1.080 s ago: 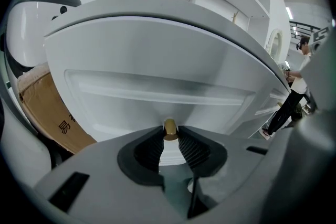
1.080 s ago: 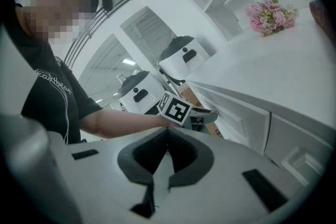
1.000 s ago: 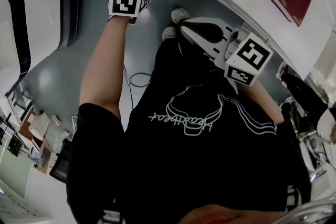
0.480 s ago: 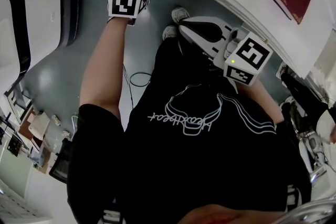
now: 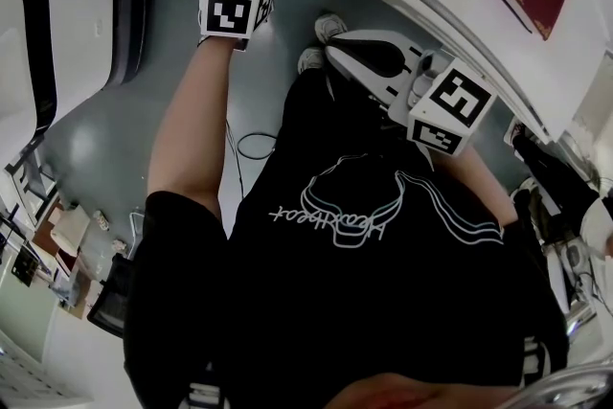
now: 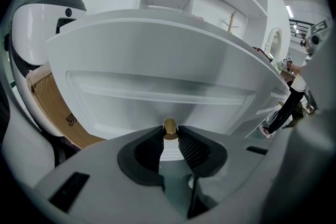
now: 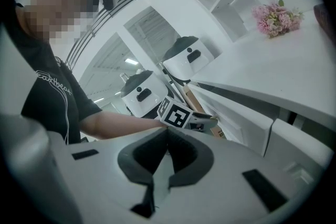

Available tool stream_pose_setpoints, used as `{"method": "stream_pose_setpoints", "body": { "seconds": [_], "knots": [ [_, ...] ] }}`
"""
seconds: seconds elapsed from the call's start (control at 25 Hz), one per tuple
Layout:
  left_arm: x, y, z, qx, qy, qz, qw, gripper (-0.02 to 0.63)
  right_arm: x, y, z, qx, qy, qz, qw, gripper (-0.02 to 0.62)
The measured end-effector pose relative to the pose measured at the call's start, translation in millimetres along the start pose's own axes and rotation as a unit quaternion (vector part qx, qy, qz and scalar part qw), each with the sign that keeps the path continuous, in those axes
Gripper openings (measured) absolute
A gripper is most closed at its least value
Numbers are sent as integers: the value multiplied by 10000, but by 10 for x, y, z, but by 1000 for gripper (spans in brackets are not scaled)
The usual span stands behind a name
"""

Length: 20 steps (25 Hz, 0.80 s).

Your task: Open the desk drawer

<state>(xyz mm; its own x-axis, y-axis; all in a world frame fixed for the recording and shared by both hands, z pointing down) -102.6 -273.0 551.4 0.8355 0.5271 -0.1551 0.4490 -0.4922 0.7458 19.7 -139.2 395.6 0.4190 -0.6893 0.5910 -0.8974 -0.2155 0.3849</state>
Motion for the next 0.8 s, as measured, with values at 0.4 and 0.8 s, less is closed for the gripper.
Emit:
{"method": "stream_pose_setpoints", "body": {
  "seconds": [0.4, 0.8],
  "knots": [
    [14, -129, -153, 5, -13, -14, 10000, 89, -114, 55, -33, -2, -67, -7, 10000, 6],
    [23, -253, -297, 23, 12, -61, 10000, 89, -253, 127, -82, 4, -90, -7, 10000, 6]
  ]
}}
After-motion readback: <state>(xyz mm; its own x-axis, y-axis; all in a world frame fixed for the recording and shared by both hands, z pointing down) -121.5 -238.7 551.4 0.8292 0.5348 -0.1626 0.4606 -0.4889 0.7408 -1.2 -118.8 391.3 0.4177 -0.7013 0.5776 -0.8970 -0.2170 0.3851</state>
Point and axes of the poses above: the fingertips, and each gripper's own axes: y forward along the fingers, x to its right, z out of its top, the point moved 4 cm from there along -y, backward along the fingers, and after that the axes turned 3 degrees about -x, right-handed, at the moved point
